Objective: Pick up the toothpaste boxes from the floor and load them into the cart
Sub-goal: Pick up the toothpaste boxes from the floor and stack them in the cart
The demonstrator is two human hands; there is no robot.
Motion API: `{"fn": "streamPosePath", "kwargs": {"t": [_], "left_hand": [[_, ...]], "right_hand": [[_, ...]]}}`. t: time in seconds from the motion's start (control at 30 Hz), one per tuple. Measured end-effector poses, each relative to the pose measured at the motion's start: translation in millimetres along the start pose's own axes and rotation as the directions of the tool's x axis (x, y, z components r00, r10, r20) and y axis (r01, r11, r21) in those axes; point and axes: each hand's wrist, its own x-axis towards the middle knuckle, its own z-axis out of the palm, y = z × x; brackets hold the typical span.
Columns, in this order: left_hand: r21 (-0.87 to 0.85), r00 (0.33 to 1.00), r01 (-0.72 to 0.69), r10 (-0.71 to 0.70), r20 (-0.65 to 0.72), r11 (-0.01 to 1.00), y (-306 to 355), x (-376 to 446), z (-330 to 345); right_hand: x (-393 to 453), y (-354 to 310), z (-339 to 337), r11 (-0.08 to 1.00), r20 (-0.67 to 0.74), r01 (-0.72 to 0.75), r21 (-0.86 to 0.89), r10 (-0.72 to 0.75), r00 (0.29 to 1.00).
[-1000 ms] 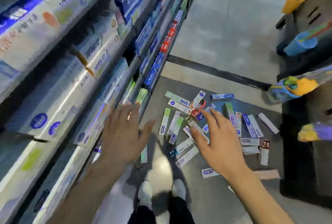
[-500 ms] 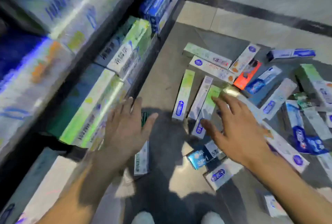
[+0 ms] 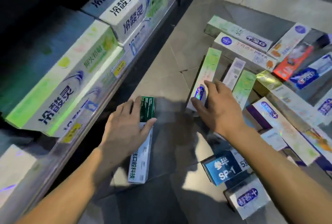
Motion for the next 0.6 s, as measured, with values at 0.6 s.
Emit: {"fn": "streamPosePath", "kwargs": {"t": [0.6], "left_hand": [[-0.645, 0.962, 0.261, -0.25, 0.111, 0.718, 10, -18, 26]], "right_hand": [[36, -21, 21, 0.709, 0.115, -0.289, 0.643, 0.284, 0.952]]}}
